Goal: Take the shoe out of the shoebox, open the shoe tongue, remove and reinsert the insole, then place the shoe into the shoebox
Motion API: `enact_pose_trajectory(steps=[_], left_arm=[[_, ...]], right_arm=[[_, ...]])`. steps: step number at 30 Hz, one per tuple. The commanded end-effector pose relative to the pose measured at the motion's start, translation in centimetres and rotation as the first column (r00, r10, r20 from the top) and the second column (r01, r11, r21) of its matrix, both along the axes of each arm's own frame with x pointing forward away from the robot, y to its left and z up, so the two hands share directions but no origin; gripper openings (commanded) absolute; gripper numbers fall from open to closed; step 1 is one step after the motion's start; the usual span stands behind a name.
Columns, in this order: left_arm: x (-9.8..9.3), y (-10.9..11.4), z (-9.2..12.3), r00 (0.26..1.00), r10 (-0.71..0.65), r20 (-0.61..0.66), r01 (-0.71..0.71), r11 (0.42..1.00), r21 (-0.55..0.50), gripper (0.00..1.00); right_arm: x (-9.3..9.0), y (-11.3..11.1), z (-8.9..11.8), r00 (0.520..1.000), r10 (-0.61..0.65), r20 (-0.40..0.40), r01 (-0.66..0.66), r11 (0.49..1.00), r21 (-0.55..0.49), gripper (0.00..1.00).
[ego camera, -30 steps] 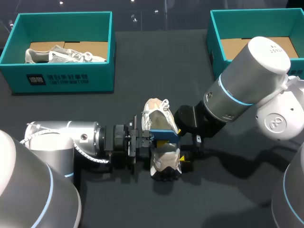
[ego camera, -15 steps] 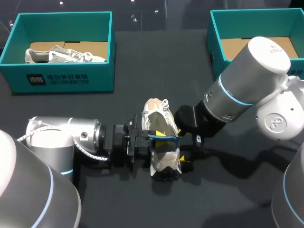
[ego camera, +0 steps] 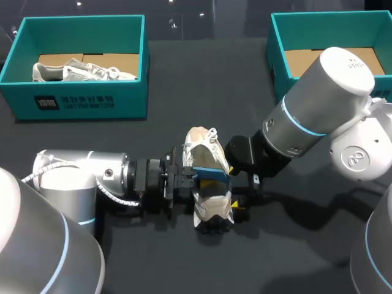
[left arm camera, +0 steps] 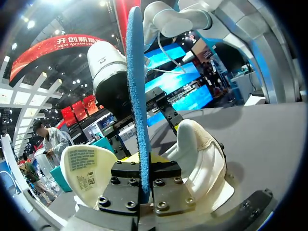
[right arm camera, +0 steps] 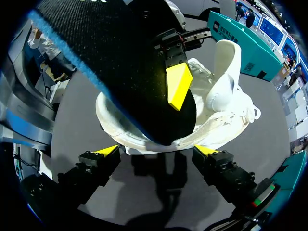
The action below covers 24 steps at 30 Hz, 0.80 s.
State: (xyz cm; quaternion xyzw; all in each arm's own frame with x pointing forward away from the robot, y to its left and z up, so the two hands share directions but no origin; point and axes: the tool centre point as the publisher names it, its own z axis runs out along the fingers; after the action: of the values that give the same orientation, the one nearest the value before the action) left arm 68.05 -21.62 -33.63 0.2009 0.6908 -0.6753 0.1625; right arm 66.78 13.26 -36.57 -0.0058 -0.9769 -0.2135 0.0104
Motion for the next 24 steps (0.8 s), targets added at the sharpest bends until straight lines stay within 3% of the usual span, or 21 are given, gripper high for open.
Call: enact_pose_trajectory(steps=[1, 2, 4, 24], left_arm=[[-0.3, 0.1, 0.2, 1.000, 0.003, -0.005, -0.003, 1.000, -0.006, 0.15], [-0.4, 0.1, 0.3, 1.000, 0.003, -0.007, -0.003, 1.000, -0.007, 0.23], [-0.5, 0.0, 0.6, 1.000, 0.004, -0.011, -0.004, 1.000, -0.010, 0.29], [-2.9, 0.2, 3.4, 0.999, 0.020, -0.027, -0.020, 1.000, -0.001, 0.29]], right_arm=[[-0.1, 0.0, -0.1, 1.000, -0.001, 0.002, 0.001, 1.000, 0.000, 1.00], [-0.1, 0.0, -0.1, 1.000, -0.001, 0.002, 0.001, 1.000, 0.000, 1.00], [-0.1, 0.0, -0.1, 1.000, -0.001, 0.002, 0.001, 1.000, 0.000, 1.00], [-0.1, 0.0, -0.1, 1.000, -0.001, 0.002, 0.001, 1.000, 0.000, 1.00]])
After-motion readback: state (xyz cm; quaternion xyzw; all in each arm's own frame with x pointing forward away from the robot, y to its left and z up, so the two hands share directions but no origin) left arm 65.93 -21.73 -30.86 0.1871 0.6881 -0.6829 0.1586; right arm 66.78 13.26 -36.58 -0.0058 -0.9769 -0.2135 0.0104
